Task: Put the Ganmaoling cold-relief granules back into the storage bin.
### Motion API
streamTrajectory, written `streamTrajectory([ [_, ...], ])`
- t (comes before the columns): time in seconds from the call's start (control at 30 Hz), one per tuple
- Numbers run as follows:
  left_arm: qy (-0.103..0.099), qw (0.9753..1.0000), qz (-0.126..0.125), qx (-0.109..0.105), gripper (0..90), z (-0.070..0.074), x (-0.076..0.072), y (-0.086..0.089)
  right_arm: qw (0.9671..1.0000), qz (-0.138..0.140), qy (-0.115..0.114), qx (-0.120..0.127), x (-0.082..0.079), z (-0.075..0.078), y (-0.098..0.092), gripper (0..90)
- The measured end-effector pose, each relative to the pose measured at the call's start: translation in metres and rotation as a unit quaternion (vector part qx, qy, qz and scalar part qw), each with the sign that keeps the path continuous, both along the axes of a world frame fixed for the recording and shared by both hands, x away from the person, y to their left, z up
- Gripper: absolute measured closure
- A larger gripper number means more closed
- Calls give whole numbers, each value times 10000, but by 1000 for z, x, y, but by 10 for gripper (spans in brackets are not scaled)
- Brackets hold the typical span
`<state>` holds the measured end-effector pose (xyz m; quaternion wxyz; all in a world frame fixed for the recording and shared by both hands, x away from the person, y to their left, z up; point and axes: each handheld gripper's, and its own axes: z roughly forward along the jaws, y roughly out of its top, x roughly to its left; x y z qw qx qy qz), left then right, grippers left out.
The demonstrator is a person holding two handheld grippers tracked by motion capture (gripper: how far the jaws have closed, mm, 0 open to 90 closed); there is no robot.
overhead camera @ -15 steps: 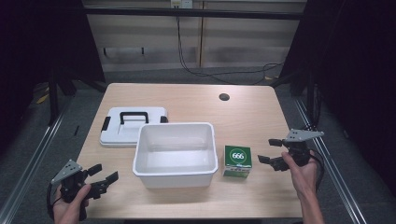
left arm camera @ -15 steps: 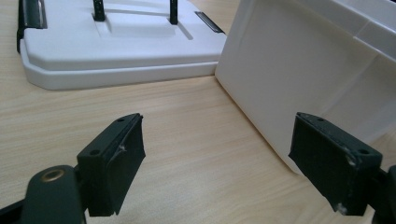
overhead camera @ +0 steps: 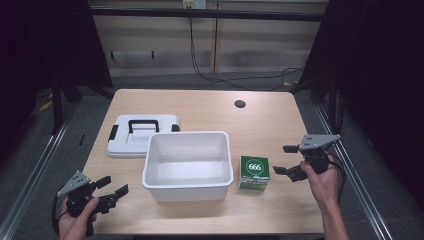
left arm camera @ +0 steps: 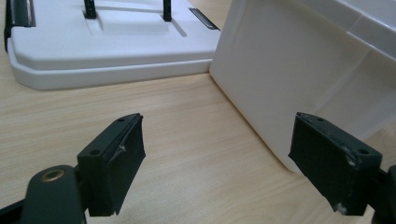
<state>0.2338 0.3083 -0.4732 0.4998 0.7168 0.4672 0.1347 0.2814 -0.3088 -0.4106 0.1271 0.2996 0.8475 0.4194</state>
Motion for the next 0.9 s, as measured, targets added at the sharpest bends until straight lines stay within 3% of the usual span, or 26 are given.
streamTrajectory([
  [0.07,53,10000,-20,-12,174,-1,0,0,9997,137,48,-177,1,4,6,145],
  [0.4,46,10000,7,-6,174,-2,0,1,9972,600,80,-442,18,18,24,149],
  [0.47,47,10000,29,-2,175,-1,0,1,9938,842,148,-717,27,23,33,139],
  [0.5,47,10000,29,-2,175,-1,0,1,9938,842,148,-717,27,23,33,139],
  [0.53,30,10000,9,28,175,-1,-1,1,9899,984,215,-993,31,26,41,136],
  [0.57,28,10000,8,31,174,-1,-1,1,9883,1010,234,-1122,32,27,44,134],
  [0.63,56,10000,50,0,175,-2,-1,1,9869,1063,257,-1189,34,29,47,133],
  [0.7,51,10000,44,18,175,-2,0,1,9831,1195,387,-1330,38,31,54,132],
  [0.73,51,10000,40,22,174,-2,0,1,9789,1306,458,-1501,42,31,61,125],
  [0.83,32,10000,-1,22,174,-2,-1,2,9740,1425,586,-1662,47,28,70,111],
  [0.9,46,10000,28,-9,175,-2,-1,2,9737,1441,574,-1668,48,27,72,96],
])
